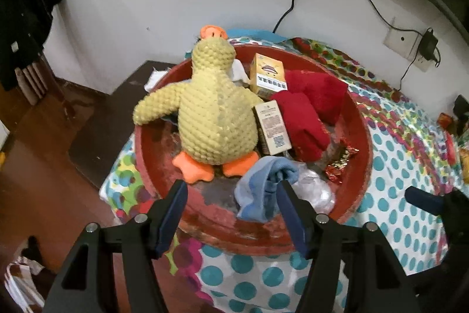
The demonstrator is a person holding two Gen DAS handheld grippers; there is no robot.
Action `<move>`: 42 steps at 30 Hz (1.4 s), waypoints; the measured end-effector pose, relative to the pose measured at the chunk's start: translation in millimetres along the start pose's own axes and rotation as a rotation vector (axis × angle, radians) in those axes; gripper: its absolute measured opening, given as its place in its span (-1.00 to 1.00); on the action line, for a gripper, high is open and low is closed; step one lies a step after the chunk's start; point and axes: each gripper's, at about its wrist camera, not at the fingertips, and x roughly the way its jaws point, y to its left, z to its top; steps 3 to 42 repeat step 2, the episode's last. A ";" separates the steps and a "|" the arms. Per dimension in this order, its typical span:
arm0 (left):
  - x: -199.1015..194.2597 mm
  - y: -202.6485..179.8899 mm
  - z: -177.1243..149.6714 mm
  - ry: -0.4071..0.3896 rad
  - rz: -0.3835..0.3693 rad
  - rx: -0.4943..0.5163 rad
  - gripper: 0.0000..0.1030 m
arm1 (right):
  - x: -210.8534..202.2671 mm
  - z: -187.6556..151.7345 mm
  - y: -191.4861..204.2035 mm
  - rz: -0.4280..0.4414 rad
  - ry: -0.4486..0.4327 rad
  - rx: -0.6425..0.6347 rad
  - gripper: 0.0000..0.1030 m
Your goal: Organize objects
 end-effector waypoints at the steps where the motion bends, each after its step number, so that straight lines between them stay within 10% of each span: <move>1: -0.2 -0.5 0.1 0.001 0.005 0.005 0.25 | 0.3 -0.2 -0.4 -0.001 0.003 0.001 0.97; 42: -0.7 -1.2 0.2 0.002 0.004 0.011 0.25 | 0.6 -0.1 -1.0 -0.003 0.004 0.003 0.97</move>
